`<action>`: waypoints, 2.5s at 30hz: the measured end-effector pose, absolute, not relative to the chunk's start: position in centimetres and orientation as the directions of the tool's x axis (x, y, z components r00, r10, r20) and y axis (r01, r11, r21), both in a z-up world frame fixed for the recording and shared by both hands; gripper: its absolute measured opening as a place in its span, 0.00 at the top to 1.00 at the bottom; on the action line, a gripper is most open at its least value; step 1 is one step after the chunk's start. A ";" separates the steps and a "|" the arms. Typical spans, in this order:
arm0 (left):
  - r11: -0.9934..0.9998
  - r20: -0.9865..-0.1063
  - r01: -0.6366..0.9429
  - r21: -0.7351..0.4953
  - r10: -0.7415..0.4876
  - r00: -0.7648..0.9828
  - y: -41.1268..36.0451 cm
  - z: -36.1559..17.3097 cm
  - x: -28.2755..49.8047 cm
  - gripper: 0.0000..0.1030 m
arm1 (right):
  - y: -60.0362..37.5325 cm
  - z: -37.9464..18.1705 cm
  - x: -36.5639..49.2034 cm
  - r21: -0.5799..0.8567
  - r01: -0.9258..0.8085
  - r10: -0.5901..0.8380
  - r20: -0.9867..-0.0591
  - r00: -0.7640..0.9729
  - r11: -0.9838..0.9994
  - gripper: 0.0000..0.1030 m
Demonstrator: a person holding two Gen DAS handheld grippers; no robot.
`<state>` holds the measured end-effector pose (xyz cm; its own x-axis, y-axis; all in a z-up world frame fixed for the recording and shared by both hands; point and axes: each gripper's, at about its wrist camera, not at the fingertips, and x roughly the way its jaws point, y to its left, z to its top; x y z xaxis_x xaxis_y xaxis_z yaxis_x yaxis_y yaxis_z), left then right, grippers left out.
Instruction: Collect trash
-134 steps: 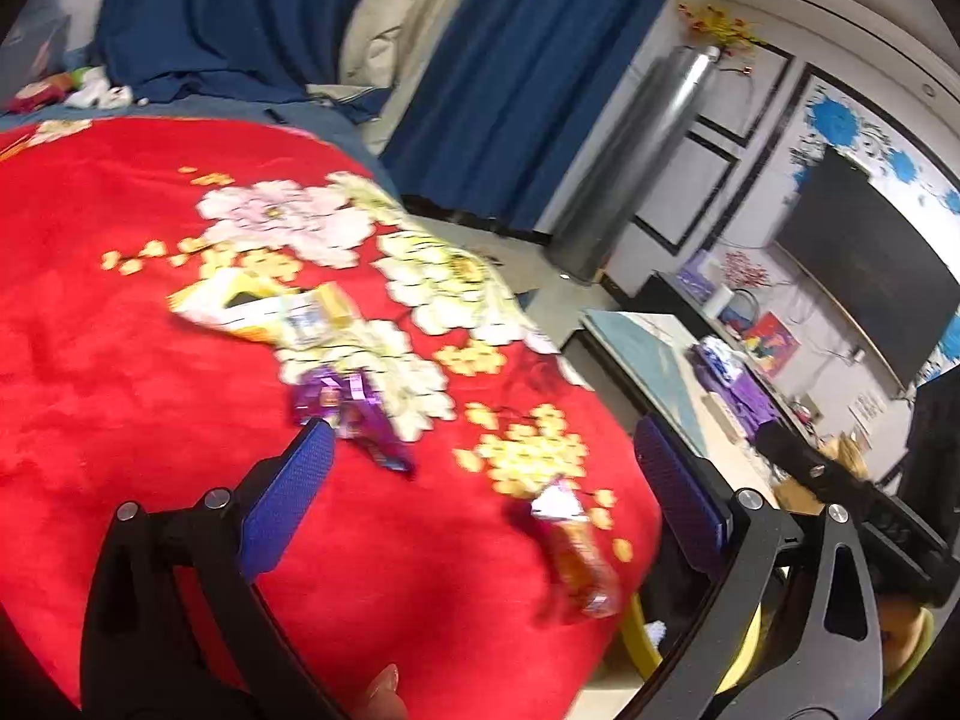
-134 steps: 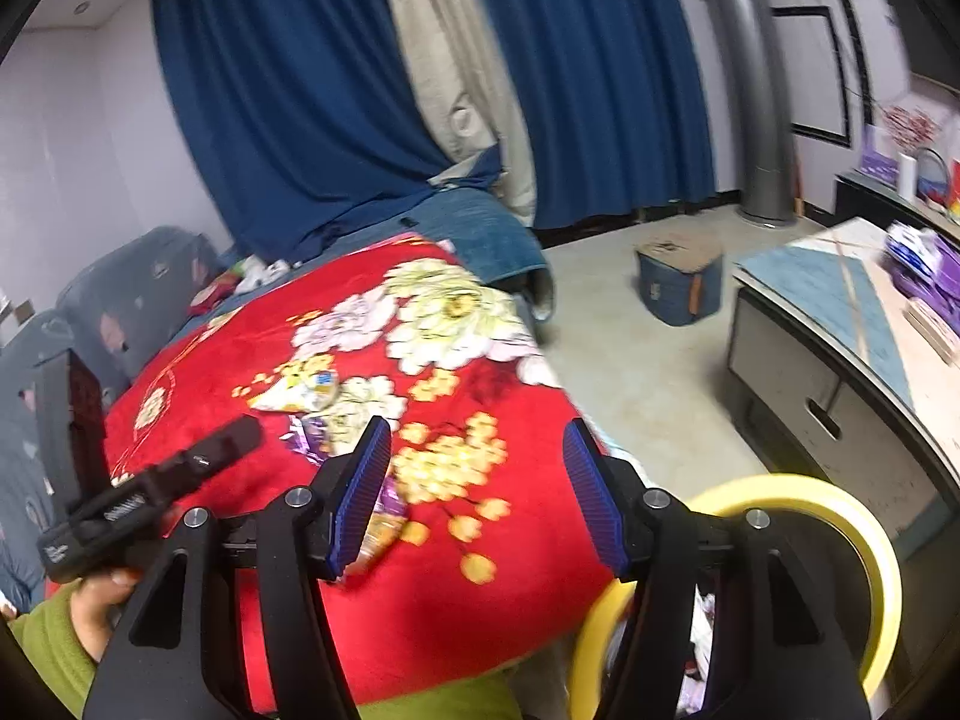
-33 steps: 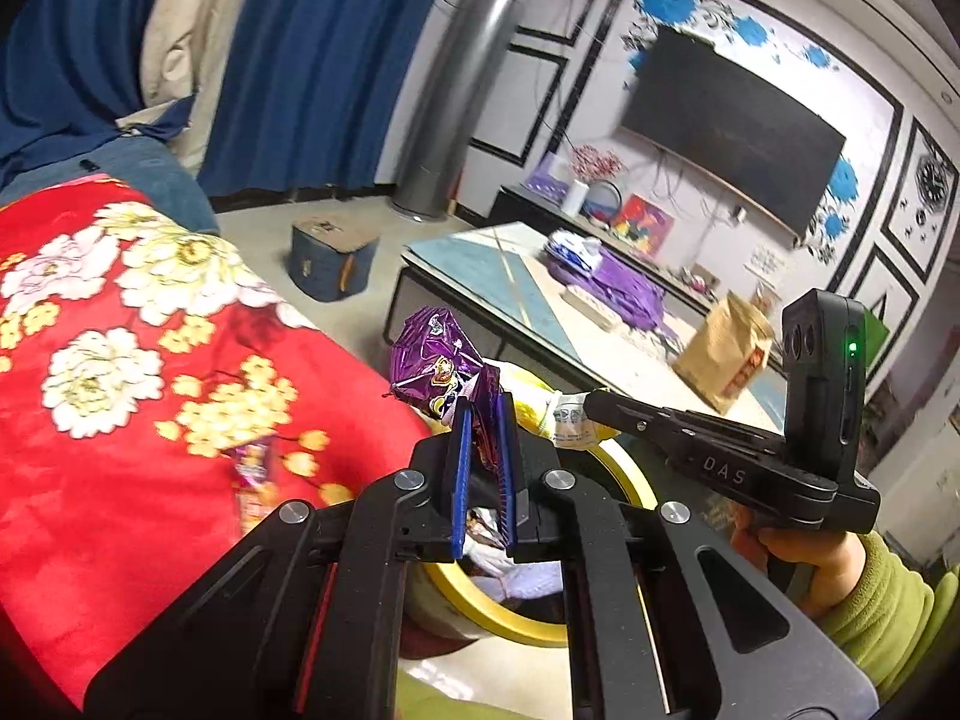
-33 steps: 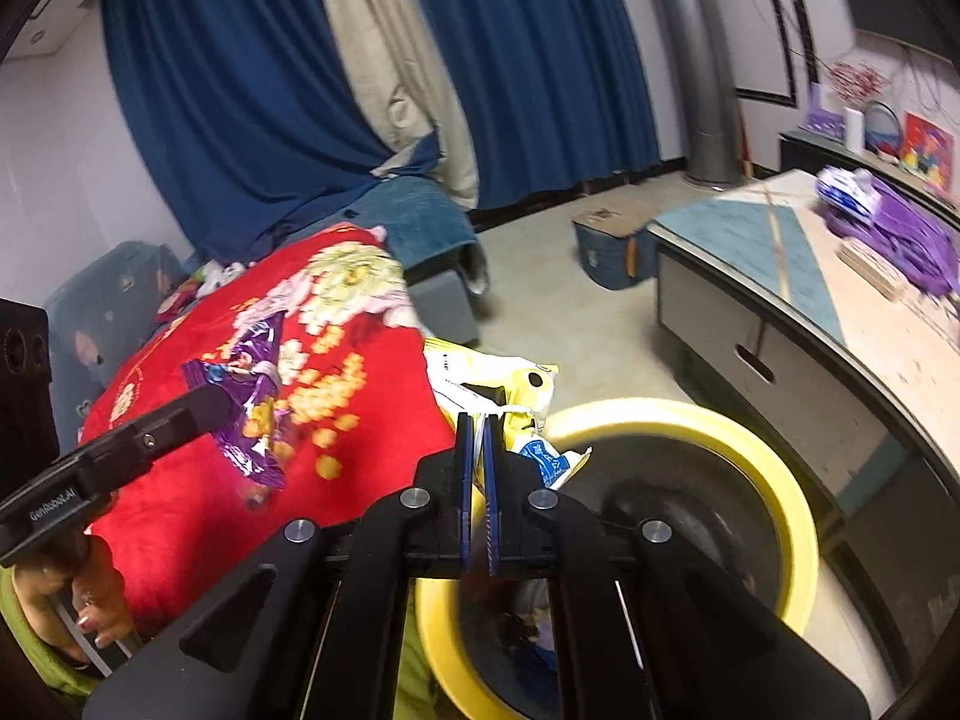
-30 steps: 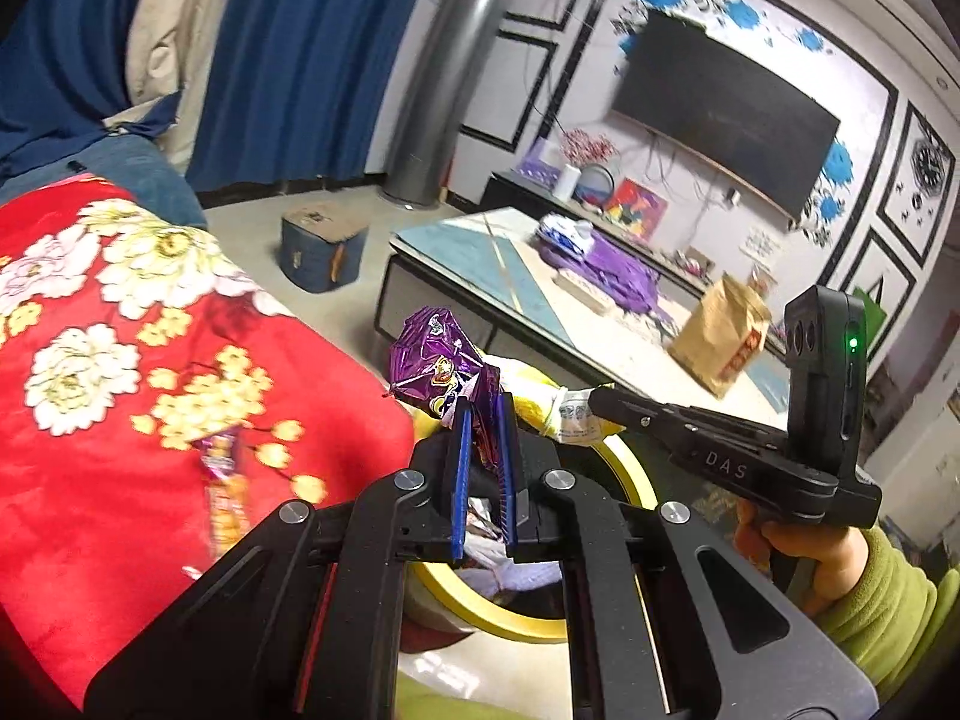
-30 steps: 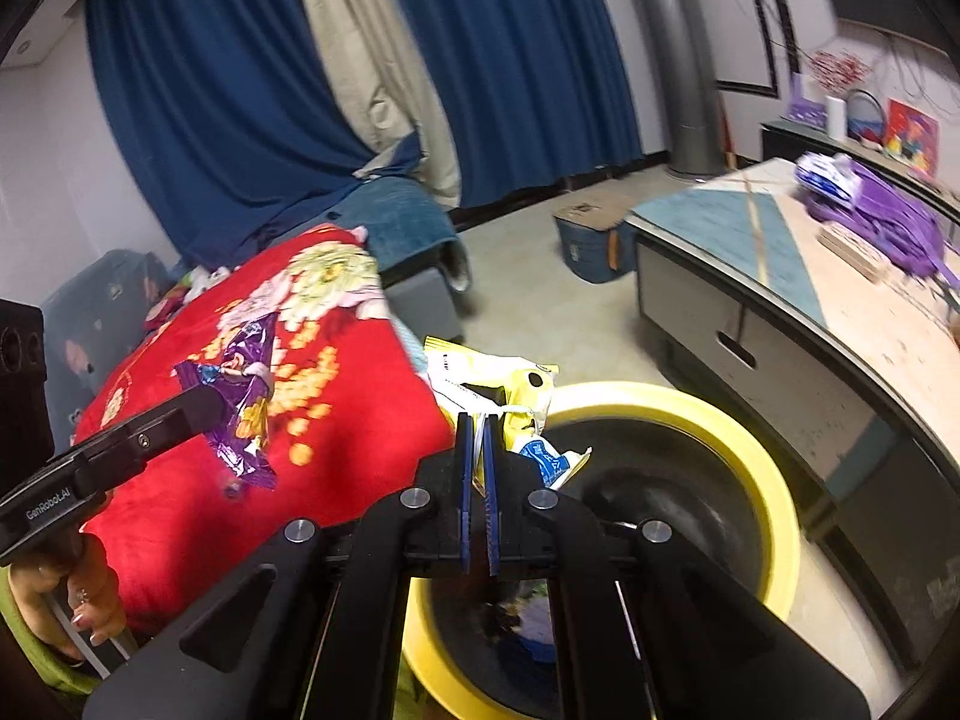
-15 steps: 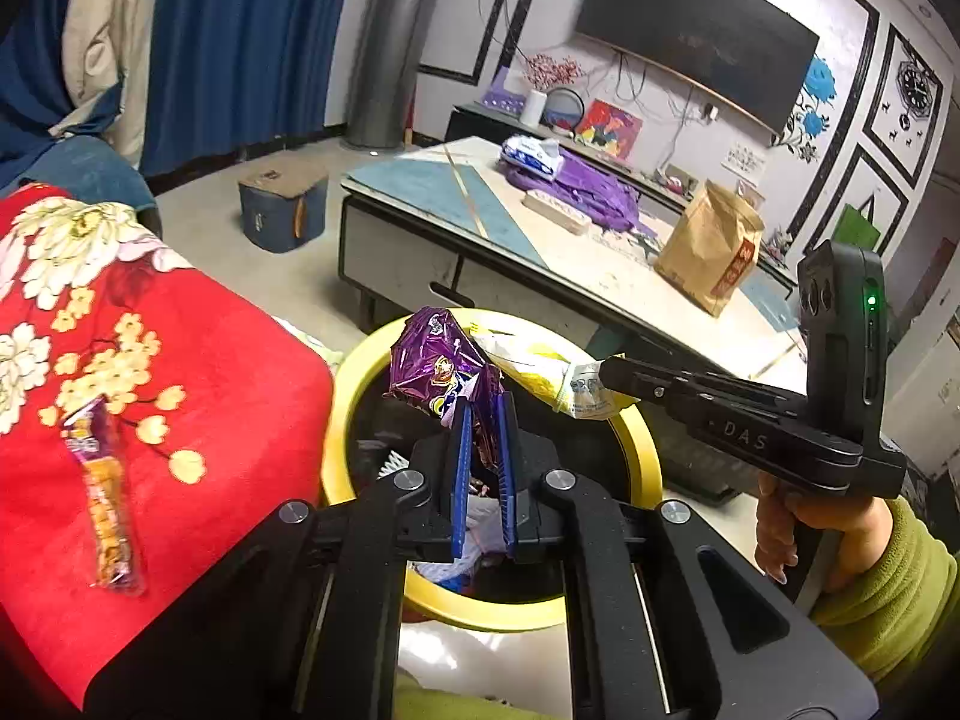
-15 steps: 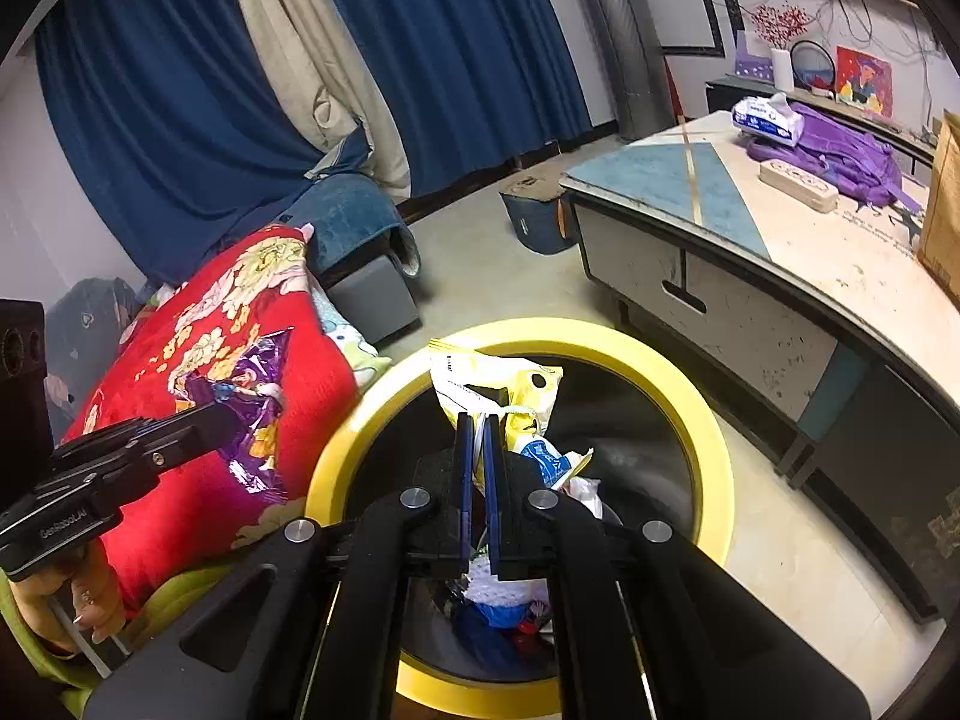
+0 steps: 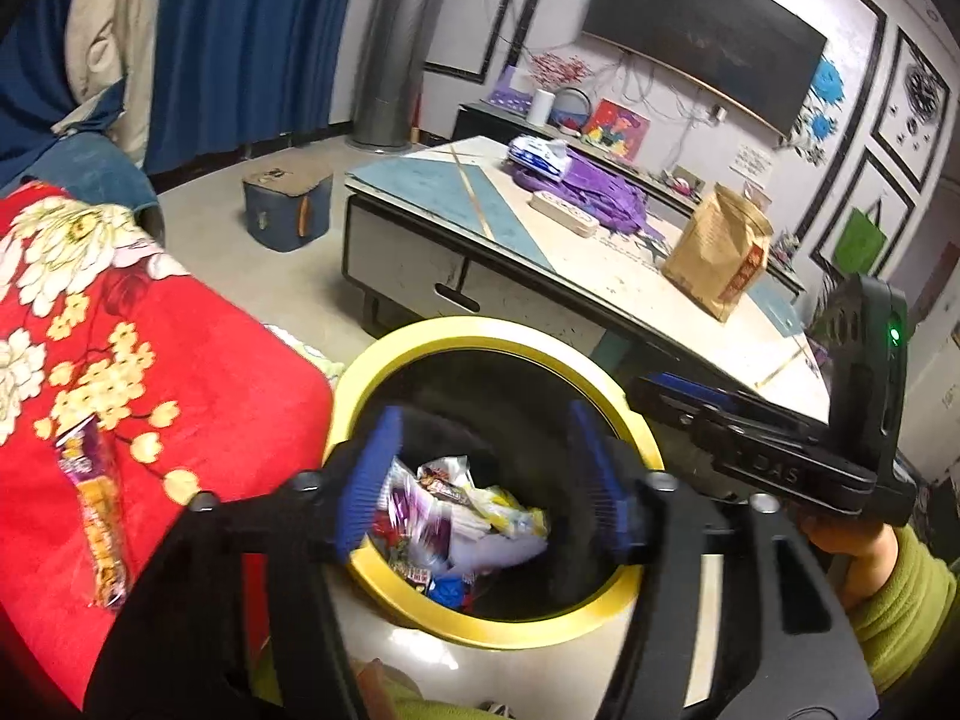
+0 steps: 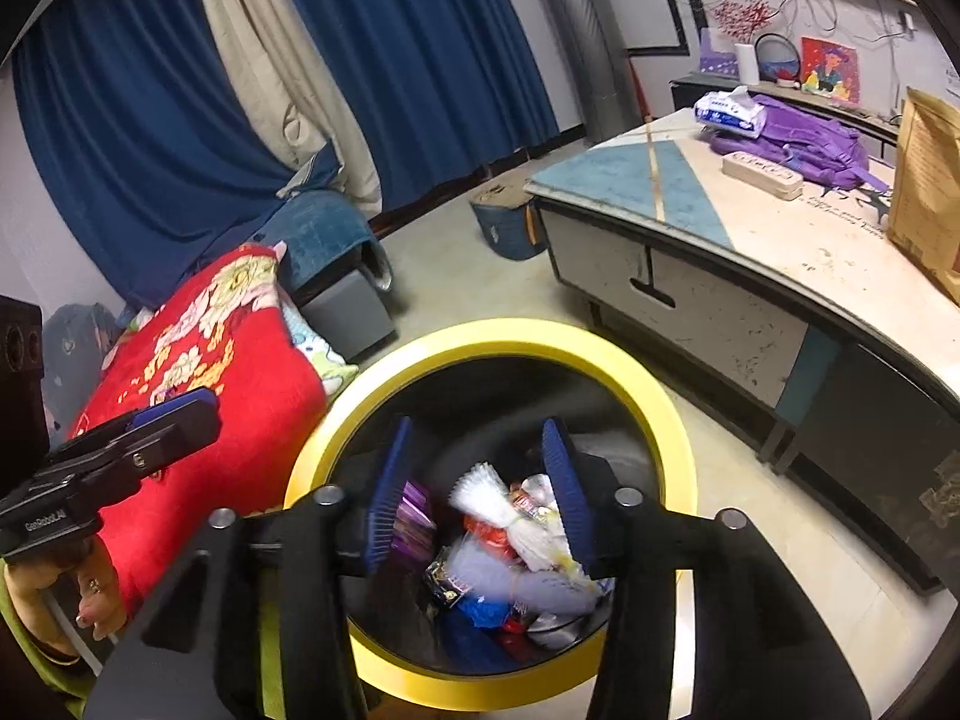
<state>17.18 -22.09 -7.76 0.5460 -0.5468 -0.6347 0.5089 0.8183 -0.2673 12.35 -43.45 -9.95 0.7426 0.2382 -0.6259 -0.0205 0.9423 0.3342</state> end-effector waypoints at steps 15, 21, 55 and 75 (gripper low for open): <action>0.923 -0.548 0.305 -0.236 -0.386 0.743 -12.2 -2.8 13.7 0.11 | -37.1 -3.5 9.3 0.222 -0.069 0.161 -0.430 0.888 0.973 0.06; 0.954 -0.517 0.213 -0.213 -0.295 0.804 -8.0 -1.5 11.4 0.11 | -31.6 -2.0 8.5 0.155 -0.147 0.198 -0.399 0.895 0.977 0.06; 0.991 -0.383 0.047 -0.123 -0.091 0.919 -1.9 -1.1 3.6 0.11 | -23.7 -2.8 4.0 0.027 -0.219 0.219 -0.246 0.944 0.975 0.06; 0.992 -0.378 0.049 -0.114 -0.089 0.922 -2.1 -0.9 3.5 0.11 | -24.1 -2.9 4.3 0.051 -0.212 0.218 -0.247 0.944 0.976 0.06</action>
<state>3.53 -2.10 -0.94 0.9217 -0.0888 -0.3776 0.0489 0.9923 -0.1140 4.29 -24.08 -2.91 0.9441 0.2179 -0.2473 -0.2119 0.9760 0.0513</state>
